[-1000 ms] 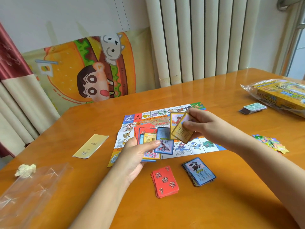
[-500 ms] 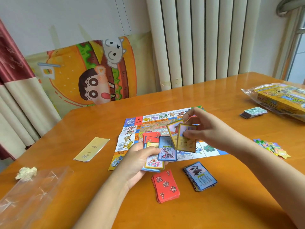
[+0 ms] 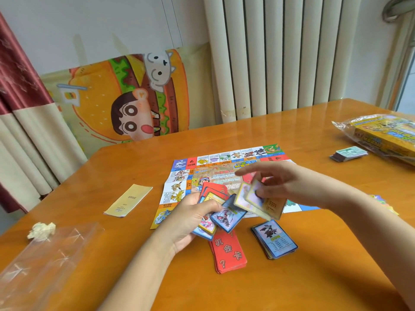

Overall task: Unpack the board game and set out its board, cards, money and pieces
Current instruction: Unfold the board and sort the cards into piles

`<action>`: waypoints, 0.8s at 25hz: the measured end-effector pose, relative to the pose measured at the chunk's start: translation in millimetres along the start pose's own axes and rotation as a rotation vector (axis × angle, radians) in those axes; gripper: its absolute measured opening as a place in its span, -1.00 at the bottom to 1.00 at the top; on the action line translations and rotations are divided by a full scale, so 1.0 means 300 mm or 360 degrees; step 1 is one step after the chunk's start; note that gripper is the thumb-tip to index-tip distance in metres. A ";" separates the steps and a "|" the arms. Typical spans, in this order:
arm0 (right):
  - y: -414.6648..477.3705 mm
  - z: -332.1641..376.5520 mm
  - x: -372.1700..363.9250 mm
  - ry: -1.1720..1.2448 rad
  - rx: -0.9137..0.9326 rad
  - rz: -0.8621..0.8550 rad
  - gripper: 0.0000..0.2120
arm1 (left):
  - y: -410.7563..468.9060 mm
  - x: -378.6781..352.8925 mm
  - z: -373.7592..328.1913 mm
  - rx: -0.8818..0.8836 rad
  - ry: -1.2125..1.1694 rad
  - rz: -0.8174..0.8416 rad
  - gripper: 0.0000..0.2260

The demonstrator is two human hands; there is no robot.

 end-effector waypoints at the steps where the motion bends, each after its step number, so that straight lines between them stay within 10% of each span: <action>1: -0.008 -0.016 -0.004 -0.0064 -0.0093 0.0067 -0.59 | 0.004 0.014 -0.003 -0.0003 -0.0027 -0.0068 -0.84; 16: -0.061 -0.105 -0.093 -0.0773 -0.0667 0.0451 -0.98 | 0.001 0.055 -0.014 0.0007 -0.0255 -0.0306 -0.89; 20: -0.099 -0.036 -0.065 -0.1056 -0.0483 0.0507 -0.74 | 0.000 0.056 -0.013 0.0003 -0.0248 -0.0312 -0.88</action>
Point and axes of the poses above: each hand's wrist, its own y-axis towards the middle knuckle, its own x-axis out of the back of the hand, z = x × y, the point moved 9 cm from there along y, towards the middle knuckle, and after that the axes turned 5 degrees about -y, right-handed, at the moved point
